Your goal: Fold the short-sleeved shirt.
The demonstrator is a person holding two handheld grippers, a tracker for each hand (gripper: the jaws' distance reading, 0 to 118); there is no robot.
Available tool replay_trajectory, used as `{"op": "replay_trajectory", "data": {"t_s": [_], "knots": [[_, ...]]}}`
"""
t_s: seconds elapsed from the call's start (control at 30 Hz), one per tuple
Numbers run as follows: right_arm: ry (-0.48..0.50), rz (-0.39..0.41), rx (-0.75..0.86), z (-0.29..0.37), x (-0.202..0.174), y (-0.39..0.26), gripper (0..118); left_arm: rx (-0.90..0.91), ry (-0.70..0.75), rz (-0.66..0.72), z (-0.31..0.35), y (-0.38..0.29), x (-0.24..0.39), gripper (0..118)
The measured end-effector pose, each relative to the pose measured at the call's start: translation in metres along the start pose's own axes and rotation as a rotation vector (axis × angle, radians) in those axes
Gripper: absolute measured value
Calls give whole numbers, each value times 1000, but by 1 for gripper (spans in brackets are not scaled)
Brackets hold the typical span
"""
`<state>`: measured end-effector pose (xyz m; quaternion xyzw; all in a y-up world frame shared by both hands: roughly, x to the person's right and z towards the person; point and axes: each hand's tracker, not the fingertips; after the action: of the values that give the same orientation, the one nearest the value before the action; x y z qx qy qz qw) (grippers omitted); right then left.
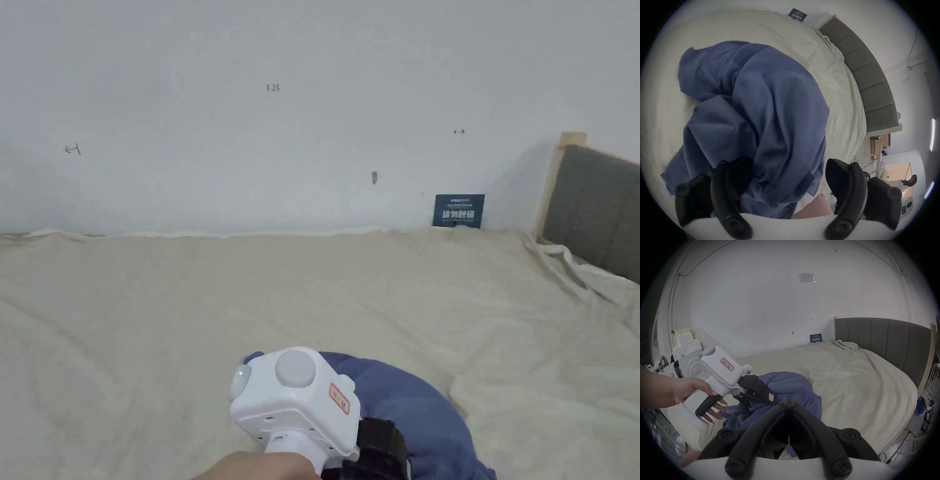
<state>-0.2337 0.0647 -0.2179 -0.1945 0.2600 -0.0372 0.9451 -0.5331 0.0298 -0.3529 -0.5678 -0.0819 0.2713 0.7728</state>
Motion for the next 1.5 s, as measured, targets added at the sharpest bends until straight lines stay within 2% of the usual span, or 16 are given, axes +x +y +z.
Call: {"op": "replay_trajectory", "data": {"t_s": [0.23,0.47,0.5,0.53,0.6,0.73,0.83,0.9,0.97,1.03,1.2,1.23,1.3,1.37,1.47,1.5], "knots": [[21,-6,-9,4,-8,-2,0,67,-60,-2,34,-13,0,97],[8,21,43,21,-12,16,0,338,-67,-74,138,-72,1,95],[5,21,48,24,-13,19,0,376,-66,-99,150,-87,-2,85],[4,20,53,26,-13,21,0,419,-49,-120,162,-101,-5,67],[-1,19,62,32,-14,24,0,517,33,-144,178,-131,-13,0],[-14,33,112,46,-14,26,0,686,55,-53,200,-200,-53,0],[-5,59,155,55,-8,26,0,827,228,-52,217,-250,-59,0],[-7,70,165,55,-4,27,0,986,323,-24,229,-281,-55,0],[-25,70,170,53,-2,29,0,1085,312,33,238,-296,-55,0],[-26,61,172,49,-1,32,0,1103,317,67,243,-298,-56,0],[-32,66,174,37,-7,40,0,1021,392,65,241,-267,-54,0],[-21,64,174,35,-9,40,0,927,388,82,238,-245,-59,0],[12,59,99,29,-14,42,0,690,251,131,223,-199,-82,0],[42,36,67,25,-14,39,0,546,160,192,196,-160,-106,0],[75,14,29,22,-14,32,0,366,295,229,150,-117,-130,0],[76,15,17,22,-13,29,0,352,326,208,135,-110,-135,15]]}}
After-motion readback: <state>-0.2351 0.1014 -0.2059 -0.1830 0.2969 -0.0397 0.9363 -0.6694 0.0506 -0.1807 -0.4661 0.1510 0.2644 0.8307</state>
